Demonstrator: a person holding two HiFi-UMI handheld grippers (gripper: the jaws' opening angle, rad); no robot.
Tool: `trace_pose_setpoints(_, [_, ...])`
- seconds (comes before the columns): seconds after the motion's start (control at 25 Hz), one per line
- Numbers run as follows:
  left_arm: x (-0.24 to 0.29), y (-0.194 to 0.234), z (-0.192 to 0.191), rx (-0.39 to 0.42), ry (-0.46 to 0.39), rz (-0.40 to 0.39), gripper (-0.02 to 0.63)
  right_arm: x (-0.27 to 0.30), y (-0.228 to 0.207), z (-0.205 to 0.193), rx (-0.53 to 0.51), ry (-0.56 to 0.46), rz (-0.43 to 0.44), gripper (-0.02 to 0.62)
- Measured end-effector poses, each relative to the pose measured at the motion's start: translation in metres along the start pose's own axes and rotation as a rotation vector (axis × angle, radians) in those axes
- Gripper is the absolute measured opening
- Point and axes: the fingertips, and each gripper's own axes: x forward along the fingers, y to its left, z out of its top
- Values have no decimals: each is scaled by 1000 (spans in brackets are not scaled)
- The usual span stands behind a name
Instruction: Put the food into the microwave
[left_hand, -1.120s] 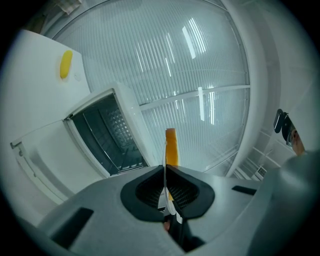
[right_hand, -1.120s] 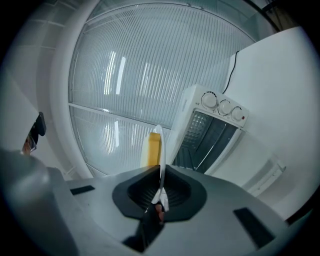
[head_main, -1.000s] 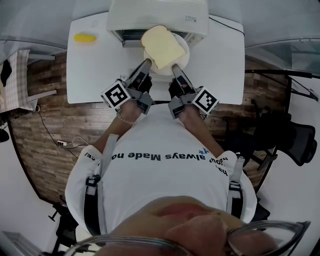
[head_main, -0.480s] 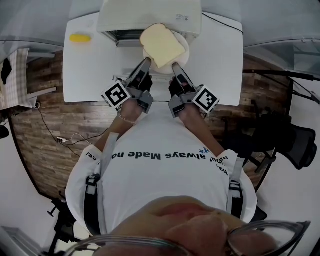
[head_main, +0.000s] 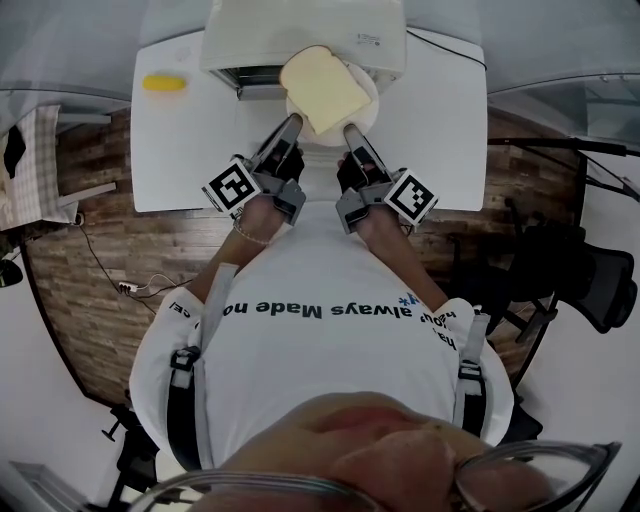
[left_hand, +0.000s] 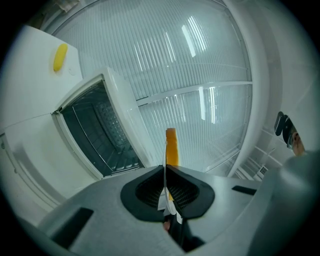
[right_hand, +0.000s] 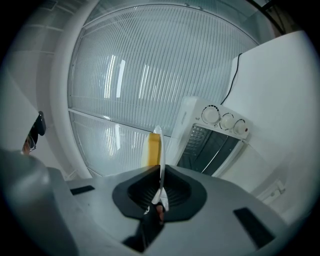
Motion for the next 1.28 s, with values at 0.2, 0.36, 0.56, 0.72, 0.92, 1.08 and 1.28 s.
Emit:
trace_pose_setpoints(0.2, [2,3,3,0,16,1,18,3,-2,0,-3,-10,-6,21])
trace_pose_setpoints(0.36, [-2,7,4,-14,20,3,18,4,-4,-6,1,-9,-24,21])
trace_pose_setpoints(0.56, [-17,17,1,-13,33,24,18,1,-7,-21,-8,3,-37,21])
trace_pose_setpoints(0.72, [-20,28,-2,-38,33,42,18,2,-14,-26,-6,18,-49,21])
trace_pose_setpoints(0.92, [-26,43,-8,-27,49,75,19,-1,-27,-35,15,42,-82,21])
trace_pose_setpoints(1.08, [-26,58,-13,-12,61,109,18,0,-43,-39,18,67,-104,21])
trace_pose_setpoints(1.28, [-30,74,-20,-10,70,137,20,0,-60,-46,21,95,-119,21])
